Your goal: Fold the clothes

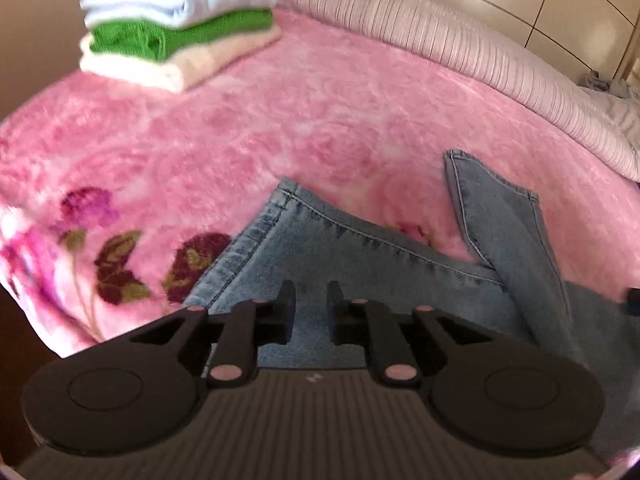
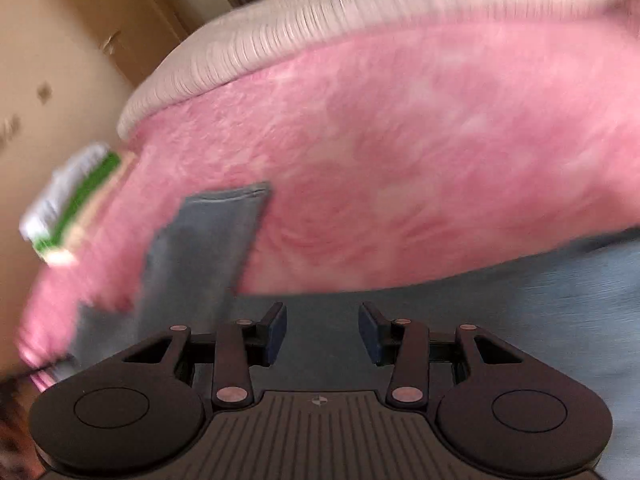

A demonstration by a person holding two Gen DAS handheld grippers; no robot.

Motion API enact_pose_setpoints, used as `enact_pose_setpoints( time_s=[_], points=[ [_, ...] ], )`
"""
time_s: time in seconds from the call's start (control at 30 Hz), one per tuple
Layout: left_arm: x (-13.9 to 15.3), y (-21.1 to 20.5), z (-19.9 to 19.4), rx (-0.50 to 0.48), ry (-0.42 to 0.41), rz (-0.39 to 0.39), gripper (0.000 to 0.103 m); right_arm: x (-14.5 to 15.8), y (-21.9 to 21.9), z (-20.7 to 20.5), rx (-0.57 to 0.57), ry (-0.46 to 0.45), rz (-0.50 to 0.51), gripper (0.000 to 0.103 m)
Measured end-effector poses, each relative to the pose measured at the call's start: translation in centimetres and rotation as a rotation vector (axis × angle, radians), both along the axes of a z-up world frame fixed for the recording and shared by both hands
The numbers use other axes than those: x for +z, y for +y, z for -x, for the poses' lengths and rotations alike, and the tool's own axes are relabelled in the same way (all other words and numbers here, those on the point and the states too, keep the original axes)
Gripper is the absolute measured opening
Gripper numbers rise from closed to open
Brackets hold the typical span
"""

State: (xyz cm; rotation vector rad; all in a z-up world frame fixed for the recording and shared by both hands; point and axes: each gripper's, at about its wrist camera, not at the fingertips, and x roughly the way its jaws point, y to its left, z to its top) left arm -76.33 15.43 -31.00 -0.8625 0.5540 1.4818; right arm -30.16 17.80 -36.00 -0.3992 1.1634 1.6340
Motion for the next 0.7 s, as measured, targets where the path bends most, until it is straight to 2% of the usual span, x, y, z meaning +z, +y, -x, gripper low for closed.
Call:
enact_pose_setpoints(
  time_s=[0.13,0.2,0.3,0.33,0.37,0.4,0.43,0.47,0.67,0.7],
  points=[
    [-0.2,-0.5,1.2,0.014,-0.03,0.026,0.011,-4.6,4.0,0.7,-0.071,0.31,0.095,0.044],
    [-0.4,-1.2,2.2,0.032,-0.07,0.028,0.011,-5.9,5.4,1.1,-0.095,0.407,0.114,0.044],
    [-0.5,-2.0,3.9,0.065,-0.129,0.029,0.011,-6.1,6.6,2.6,-0.082,0.396,0.106,0.042],
    [-0.5,-2.2,4.4,0.074,-0.142,0.028,0.011,-5.8,6.9,3.3,-0.06,0.378,0.099,0.029],
    [-0.4,-2.3,4.8,0.083,-0.155,0.027,0.011,-5.8,7.1,4.3,-0.028,0.358,0.112,0.012],
    [-0.4,-2.5,5.2,0.094,-0.16,0.026,0.011,-5.9,7.4,5.4,0.006,0.339,0.126,0.01],
    [-0.3,-2.6,5.6,0.104,-0.165,0.024,0.011,-4.8,6.9,6.7,0.048,0.312,0.075,0.004],
    [-0.2,-2.8,5.9,0.116,-0.162,0.021,0.011,-3.7,6.3,8.0,0.09,0.285,0.018,0.001],
    [1.4,-4.6,8.6,0.194,-0.175,-0.024,0.011,3.1,2.9,15.7,0.345,0.116,-0.325,0.001],
    [1.5,-4.8,9.0,0.208,-0.18,-0.028,0.011,3.9,2.1,17.5,0.433,0.128,-0.341,0.001]
  ],
)
